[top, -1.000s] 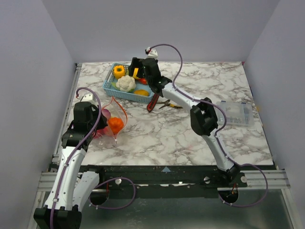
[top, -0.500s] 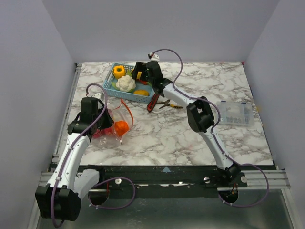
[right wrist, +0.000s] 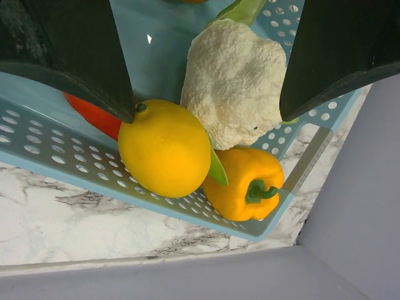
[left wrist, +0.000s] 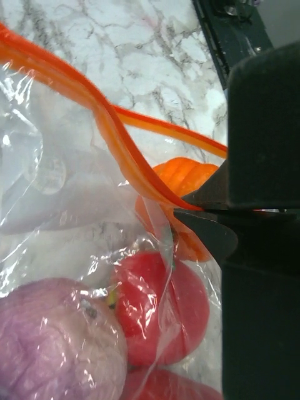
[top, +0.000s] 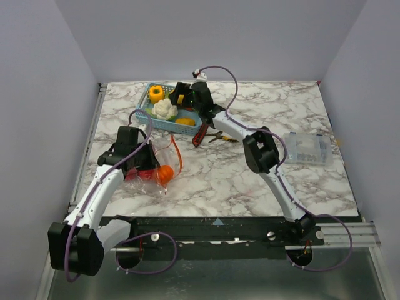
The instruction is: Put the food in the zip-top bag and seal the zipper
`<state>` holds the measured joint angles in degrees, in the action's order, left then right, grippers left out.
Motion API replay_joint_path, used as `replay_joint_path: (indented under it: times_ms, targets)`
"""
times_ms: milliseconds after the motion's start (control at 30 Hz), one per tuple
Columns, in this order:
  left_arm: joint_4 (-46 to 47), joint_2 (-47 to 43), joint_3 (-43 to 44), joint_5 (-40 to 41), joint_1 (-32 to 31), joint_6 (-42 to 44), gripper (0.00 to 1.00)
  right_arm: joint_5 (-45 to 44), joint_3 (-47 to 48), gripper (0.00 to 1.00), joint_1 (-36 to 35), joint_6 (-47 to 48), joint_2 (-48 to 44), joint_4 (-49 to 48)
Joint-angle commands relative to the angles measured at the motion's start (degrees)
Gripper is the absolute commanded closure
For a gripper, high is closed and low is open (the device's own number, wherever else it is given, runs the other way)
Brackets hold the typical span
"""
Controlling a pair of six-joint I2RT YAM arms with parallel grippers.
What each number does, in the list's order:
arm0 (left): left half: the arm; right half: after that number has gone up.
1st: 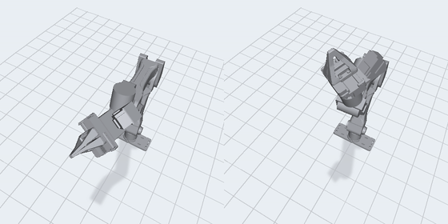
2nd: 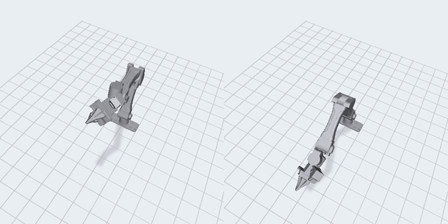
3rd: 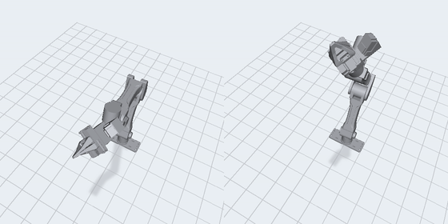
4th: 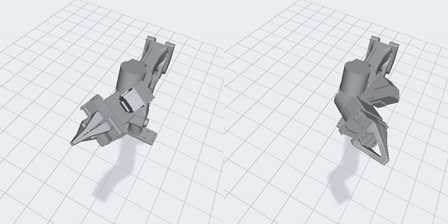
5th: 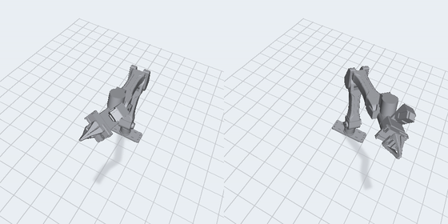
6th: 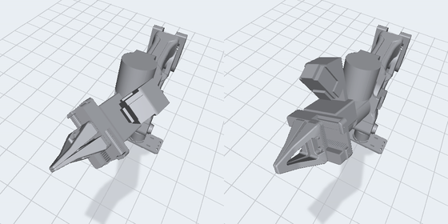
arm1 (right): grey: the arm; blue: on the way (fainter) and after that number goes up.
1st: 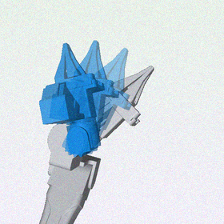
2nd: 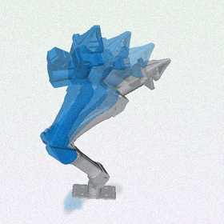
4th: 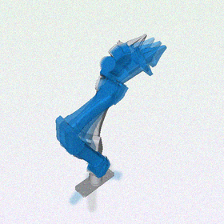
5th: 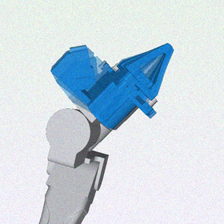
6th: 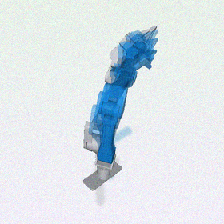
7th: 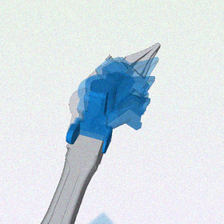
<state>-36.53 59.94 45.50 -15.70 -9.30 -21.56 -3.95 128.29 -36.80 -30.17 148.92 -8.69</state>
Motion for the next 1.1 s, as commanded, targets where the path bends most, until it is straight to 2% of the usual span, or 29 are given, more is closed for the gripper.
replay_joint_path:
  times_ms: [0, 100, 267, 433, 567, 700, 833, 967, 1067]
  targets:
    - [1.2, 0.0, -0.3, -8.4, -3.6, 1.7, 1.0, 2.3, 1.1, 0.0, 0.1, 0.0, 2.0, -3.0]
    - [1.1, 0.3, -0.1, -10.6, -5.5, 0.9, 1.0, 2.4, 0.7, 0.0, 0.1, 0.1, 2.0, -3.8]
    - [-2.4, -0.5, 0.6, 3.0, -5.5, -0.8, 1.0, 3.5, 0.6, 0.0, 0.6, -1.7, 2.4, -5.0]
    - [-2.8, 3.0, -0.3, -1.4, -5.6, -3.5, 1.0, 3.5, -1.2, 0.0, 0.7, -2.0, 1.9, -5.7]
    - [-3.9, 7.4, -0.1, -1.6, -5.8, -6.0, 1.0, 3.5, -2.7, 0.0, 0.9, -2.6, 1.5, -7.3]
    - [-4.3, 6.3, 1.0, -0.2, -5.8, -7.8, 1.0, 3.5, -1.6, 0.0, 1.4, -3.5, 3.1, -7.2]
    - [-2.5, 5.5, 0.3, -2.7, -5.8, -9.8, 1.0, 4.7, 0.0, 0.0, 1.7, -4.2, 5.0, -8.0]
    - [-1.2, 5.1, -1.3, -2.9, -5.8, -10.4, 1.0, -2.6, 3.4, 0.0, 1.8, -7.2, 5.7, -1.7]
    - [-1.7, 4.2, -1.8, -1.2, -5.8, -10.0, 1.0, -3.6, -2.9, 0.0, 2.1, -9.6, 2.8, -5.8]
